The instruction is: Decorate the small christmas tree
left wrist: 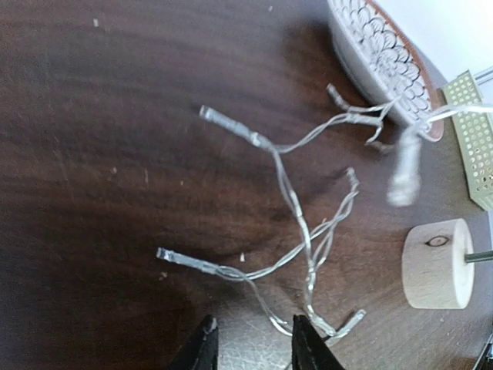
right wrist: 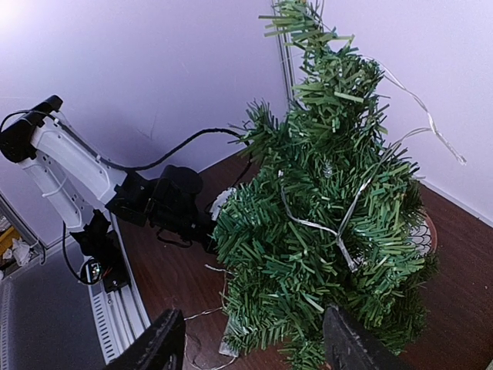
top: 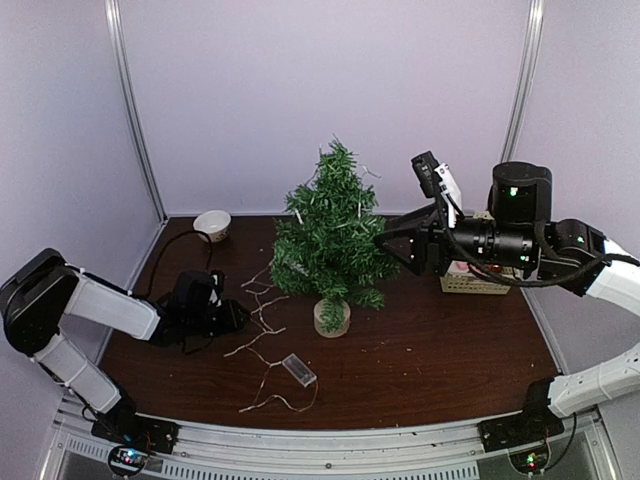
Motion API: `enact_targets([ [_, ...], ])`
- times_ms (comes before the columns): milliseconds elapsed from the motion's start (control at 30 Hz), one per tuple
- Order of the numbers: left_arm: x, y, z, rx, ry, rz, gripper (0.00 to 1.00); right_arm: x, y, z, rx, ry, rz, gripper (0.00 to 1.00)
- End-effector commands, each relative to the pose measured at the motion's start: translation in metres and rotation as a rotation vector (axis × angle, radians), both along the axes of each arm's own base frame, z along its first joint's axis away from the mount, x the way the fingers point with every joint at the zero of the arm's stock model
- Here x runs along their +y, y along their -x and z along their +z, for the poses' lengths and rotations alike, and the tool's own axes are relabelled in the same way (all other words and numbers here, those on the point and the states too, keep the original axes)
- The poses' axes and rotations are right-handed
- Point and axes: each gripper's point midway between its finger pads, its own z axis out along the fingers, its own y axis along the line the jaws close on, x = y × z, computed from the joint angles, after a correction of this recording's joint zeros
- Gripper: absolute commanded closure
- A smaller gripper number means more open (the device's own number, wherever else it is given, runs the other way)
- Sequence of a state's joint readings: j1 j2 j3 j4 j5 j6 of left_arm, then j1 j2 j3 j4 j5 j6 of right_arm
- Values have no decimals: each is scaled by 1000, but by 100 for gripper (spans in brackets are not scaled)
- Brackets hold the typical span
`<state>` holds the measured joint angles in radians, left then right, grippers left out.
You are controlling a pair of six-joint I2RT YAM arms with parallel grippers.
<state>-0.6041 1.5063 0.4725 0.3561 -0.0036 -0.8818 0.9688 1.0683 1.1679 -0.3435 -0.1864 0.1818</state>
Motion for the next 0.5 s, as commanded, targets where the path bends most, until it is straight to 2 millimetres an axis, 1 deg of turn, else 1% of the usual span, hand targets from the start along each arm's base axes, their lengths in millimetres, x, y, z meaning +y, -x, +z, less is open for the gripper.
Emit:
enact_targets([
  [0,-23,-11,6,-25,100,-28,67,1,-2,12,-26,-17,2,35],
  [300,-30,-19,-15,5,122,-6,66,2,-3,10,-26,-8,0,35],
  [333,-30,-19,-17,7,125,-5,68,2,-3,10,-26,-7,0,35],
  [367,-30,-20,-17,6,129,0,74,2,-3,10,-27,-7,-2,35],
  [467,-27,-20,-14,-18,143,18,97,2,-4,9,-26,-4,-3,35],
])
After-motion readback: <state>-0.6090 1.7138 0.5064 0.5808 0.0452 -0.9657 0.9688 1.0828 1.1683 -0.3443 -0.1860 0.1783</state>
